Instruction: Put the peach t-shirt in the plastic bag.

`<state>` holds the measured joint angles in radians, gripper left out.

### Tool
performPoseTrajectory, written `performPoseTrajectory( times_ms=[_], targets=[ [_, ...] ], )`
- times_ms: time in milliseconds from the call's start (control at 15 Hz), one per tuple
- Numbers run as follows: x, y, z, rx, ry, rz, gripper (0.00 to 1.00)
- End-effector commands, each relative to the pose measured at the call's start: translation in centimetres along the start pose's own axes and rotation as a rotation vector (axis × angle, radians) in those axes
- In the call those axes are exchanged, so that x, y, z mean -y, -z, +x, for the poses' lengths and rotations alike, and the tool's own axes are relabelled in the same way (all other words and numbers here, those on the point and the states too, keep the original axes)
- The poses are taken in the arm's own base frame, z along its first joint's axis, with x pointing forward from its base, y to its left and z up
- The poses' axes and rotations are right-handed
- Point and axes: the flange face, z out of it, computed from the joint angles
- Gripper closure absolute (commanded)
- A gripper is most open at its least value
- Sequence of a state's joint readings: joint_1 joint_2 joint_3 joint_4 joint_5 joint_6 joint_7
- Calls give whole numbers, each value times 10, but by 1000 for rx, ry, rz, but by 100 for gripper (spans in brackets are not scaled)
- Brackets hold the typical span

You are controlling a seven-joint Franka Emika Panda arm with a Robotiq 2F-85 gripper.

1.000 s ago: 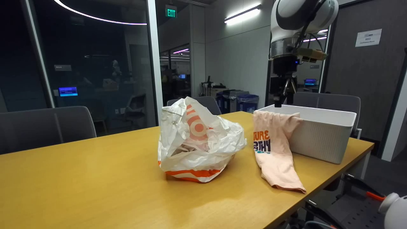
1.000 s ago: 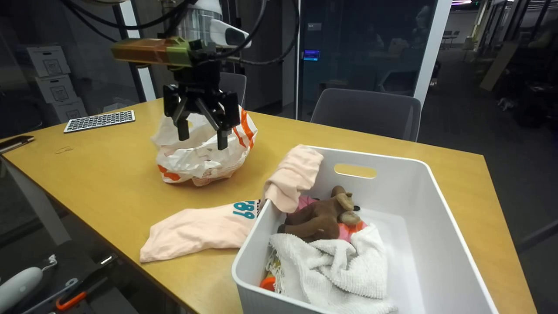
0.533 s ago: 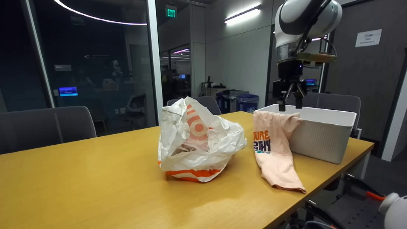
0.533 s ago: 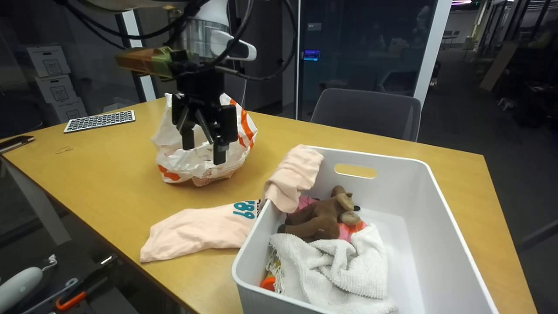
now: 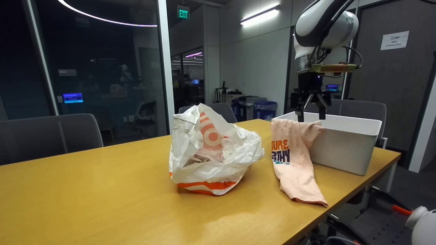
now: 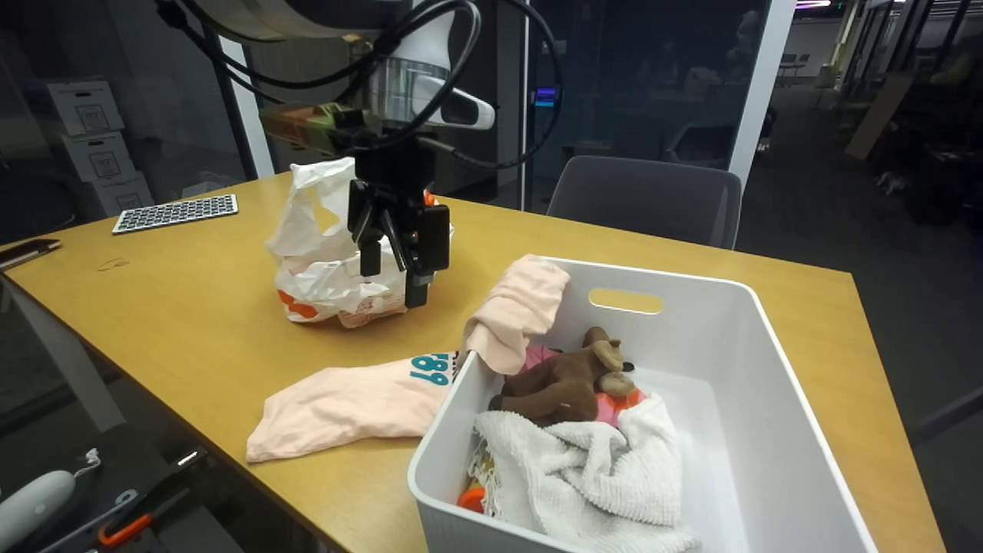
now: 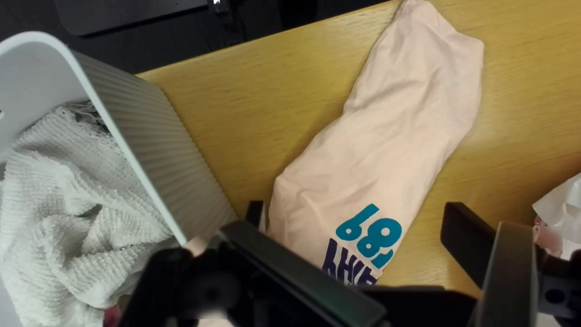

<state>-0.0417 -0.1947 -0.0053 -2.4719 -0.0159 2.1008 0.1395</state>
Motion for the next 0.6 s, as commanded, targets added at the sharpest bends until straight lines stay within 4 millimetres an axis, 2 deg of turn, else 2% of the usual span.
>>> performPoseTrajectory(
  times_ms=[0,333,533],
  targets=[
    [0,1,0,0,-1,0,0],
    [-2,-13,40,-74,-130,-59,0],
    [-17,-19,76,-164,-249,-146,0]
  ],
)
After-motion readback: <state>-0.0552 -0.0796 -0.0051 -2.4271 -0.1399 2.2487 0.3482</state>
